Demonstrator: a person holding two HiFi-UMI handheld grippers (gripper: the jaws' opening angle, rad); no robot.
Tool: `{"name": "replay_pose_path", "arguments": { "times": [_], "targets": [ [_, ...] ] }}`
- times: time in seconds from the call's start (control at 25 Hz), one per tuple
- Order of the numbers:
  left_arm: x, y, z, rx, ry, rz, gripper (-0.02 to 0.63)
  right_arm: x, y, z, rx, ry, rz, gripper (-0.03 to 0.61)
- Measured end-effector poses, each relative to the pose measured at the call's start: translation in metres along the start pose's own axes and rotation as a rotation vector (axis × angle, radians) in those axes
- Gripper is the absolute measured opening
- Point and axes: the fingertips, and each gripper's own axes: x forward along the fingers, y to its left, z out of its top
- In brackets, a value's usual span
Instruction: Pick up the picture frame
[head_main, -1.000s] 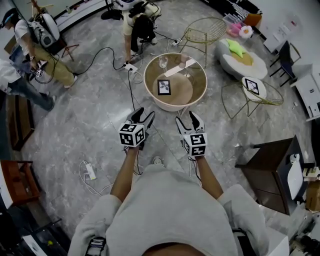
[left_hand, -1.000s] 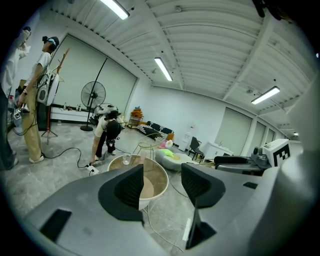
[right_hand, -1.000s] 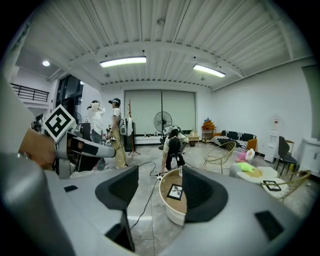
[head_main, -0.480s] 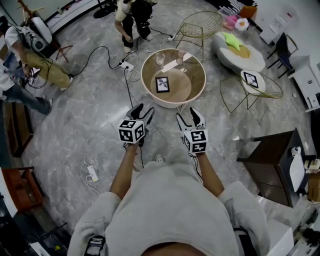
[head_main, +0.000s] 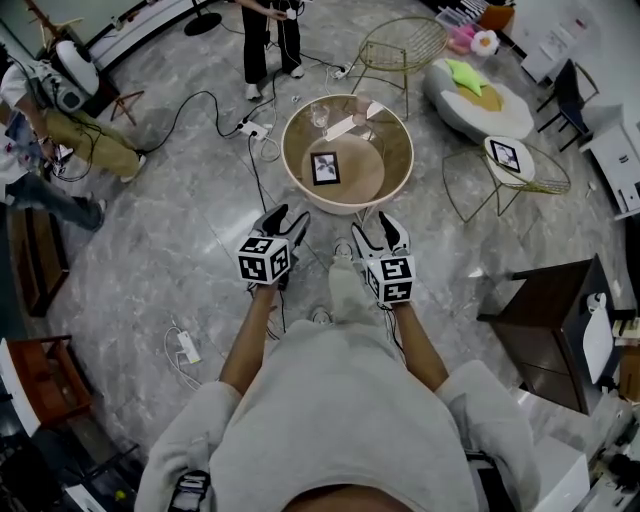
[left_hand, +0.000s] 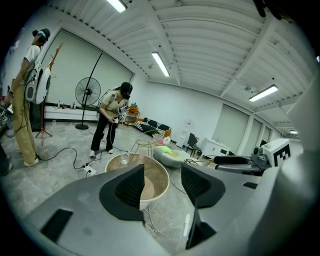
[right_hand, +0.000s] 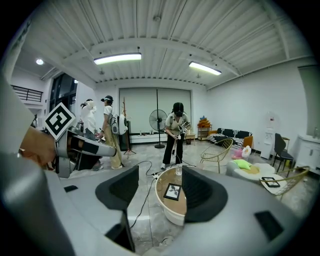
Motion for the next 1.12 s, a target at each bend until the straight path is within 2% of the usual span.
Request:
{"name": "replay_pose_path", "arguments": {
  "times": [0.48,1.12],
  "targets": [
    [0.039,0.027,0.012,-0.01,0.031,0.033,0.23,0.049,-0.023,0.0,0.026,0.023,0.028,0.256],
    [0.127,0.071,0.03,-0.062,0.092,0.073,0.23,0.143,-0.077,0.006,0.052,0.088,0.081,0.256]
  ]
}}
